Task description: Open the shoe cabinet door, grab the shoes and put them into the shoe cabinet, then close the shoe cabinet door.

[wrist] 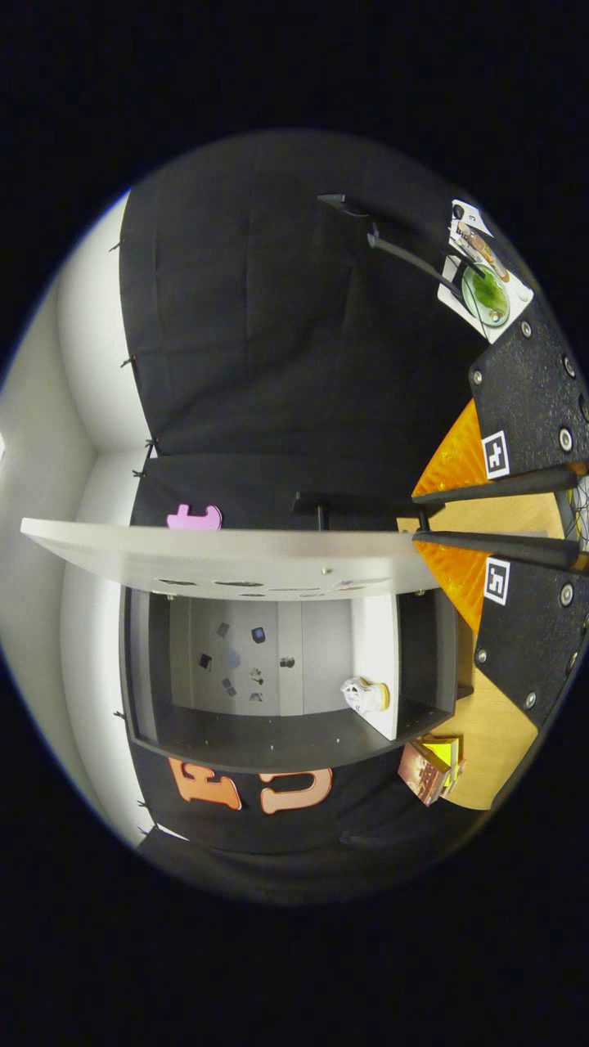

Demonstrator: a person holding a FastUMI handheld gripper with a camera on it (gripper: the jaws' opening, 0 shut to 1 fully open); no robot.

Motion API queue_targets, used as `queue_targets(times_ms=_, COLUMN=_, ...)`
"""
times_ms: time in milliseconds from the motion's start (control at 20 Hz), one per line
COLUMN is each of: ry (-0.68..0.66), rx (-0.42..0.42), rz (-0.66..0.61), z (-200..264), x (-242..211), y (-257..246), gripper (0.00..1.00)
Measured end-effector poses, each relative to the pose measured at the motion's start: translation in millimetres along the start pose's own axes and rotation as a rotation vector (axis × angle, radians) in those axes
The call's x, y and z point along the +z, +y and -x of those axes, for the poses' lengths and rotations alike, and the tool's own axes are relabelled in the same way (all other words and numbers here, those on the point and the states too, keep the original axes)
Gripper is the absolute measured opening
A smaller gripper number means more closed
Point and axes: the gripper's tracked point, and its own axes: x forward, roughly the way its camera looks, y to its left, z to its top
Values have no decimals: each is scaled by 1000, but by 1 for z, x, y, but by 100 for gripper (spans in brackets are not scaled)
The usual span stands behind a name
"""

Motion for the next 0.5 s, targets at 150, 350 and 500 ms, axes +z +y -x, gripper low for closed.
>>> queue_targets(times_ms=150, ry=-6, rx=-18, rz=9, z=19, x=-12, y=11, gripper=30)
queue_targets(times_ms=350, ry=4, rx=77, rz=20, z=36, x=-32, y=71, gripper=47)
queue_targets(times_ms=500, ry=7, rx=175, rz=48, z=36, x=-49, y=118, gripper=52)
